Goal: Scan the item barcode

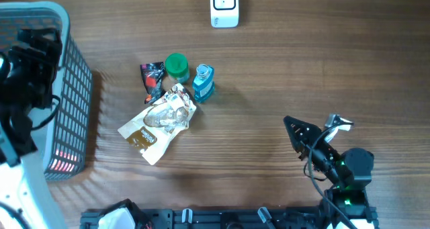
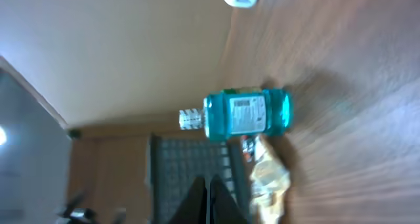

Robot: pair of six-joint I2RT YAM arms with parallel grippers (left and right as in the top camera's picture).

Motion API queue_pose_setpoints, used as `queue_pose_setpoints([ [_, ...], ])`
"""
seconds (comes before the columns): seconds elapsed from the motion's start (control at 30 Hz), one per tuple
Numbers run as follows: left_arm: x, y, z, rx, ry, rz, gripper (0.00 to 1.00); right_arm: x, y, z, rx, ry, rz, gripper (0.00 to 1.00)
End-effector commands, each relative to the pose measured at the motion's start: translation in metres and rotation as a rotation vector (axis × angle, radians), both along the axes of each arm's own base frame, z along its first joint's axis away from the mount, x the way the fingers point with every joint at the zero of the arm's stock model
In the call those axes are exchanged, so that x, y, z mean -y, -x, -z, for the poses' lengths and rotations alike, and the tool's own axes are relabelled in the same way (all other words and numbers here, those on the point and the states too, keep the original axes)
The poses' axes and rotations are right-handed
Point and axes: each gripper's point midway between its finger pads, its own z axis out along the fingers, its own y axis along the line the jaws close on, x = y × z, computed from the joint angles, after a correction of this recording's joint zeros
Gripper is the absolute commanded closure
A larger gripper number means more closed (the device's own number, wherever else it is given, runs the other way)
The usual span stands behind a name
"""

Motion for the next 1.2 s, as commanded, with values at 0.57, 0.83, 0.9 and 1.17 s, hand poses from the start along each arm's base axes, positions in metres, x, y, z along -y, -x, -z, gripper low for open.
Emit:
queue_pose_setpoints([
  [0.57, -0.057, -0.03, 0.117, -0.416, -0.019, -0.119, 0.0, 0.002, -0.002, -0.001, -0.135, -0.179, 0.039, 0.96],
  [0.83, -0.092, 0.019, 0.05, -0.313, -0.238, -0.376, 0.0, 0.001, 0.004, 0.023, -0.211, -0.12, 0.032, 0.96],
  [0.9, -0.104, 0.039, 0.056, -0.371, -0.229, -0.437, 0.0, 0.001, 0.004, 0.023, -0.211, -0.119, 0.032, 0.87],
  [1.17, -0.162, 0.075, 0.134, -0.658, -0.038, -0.562, 0.0, -0.004, 0.014, 0.039, -0.201, -0.007, -0.031, 0.13],
])
